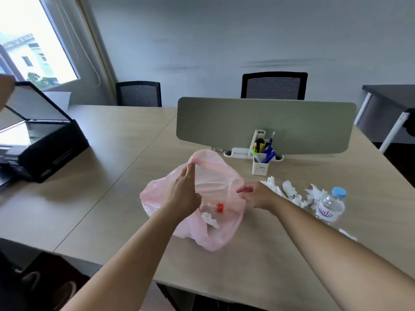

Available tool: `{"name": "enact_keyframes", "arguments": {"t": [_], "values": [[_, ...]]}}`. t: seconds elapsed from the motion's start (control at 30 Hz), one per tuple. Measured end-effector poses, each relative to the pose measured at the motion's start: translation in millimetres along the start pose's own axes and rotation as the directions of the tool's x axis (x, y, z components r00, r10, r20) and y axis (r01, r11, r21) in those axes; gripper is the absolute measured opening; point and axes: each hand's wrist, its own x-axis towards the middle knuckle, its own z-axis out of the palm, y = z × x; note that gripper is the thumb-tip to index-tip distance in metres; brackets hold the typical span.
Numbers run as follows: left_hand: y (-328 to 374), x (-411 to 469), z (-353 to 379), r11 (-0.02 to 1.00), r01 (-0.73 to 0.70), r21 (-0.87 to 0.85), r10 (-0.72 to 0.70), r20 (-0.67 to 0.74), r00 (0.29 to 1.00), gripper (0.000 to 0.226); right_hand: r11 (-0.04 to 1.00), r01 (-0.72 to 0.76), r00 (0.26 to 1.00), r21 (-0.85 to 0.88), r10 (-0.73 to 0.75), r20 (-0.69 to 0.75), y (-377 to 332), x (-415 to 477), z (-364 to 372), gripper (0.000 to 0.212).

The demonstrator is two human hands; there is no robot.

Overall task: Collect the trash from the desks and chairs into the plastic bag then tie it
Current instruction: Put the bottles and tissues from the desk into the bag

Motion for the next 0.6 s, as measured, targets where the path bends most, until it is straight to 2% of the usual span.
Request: {"name": "enact_keyframes", "arguments": {"t": [0.13,0.23,0.37,0.43,0.47,0.53,0.6], "values": [[4,12,1,1.000,0.008,0.005,-0.007,-0.003,1.000,0.089,0.991,-0.115,0.968,0.075,0.129,-0.215,32,1,-35,0.035],[4,26,2,1.000,0.030,-0.007,-0.030,-0.027,0.999,0.086,0.980,-0.195,0.945,-0.026,0.181,-0.274,58,6,-47,0.042],[-6,49,5,0.999,0.044,-0.018,-0.045,-0.069,0.997,0.082,0.959,-0.241,0.925,-0.151,0.180,-0.334,83,27,-44,0.056],[-13,62,14,0.998,0.047,-0.034,-0.049,-0.058,0.997,0.084,0.936,-0.252,0.943,-0.248,0.180,-0.279,94,40,-37,0.076],[-15,66,18,0.998,0.047,-0.044,-0.049,-0.045,0.998,0.086,0.904,-0.246,0.960,-0.350,0.177,-0.218,97,44,-35,0.089],[-22,76,27,0.997,0.053,-0.048,-0.054,-0.015,0.998,0.087,0.761,-0.195,0.978,-0.619,0.195,-0.068,101,57,-32,0.113],[-29,85,33,0.998,0.049,-0.032,-0.049,-0.002,0.999,0.088,0.590,-0.131,0.975,-0.796,0.223,0.005,96,70,-34,0.122]]}}
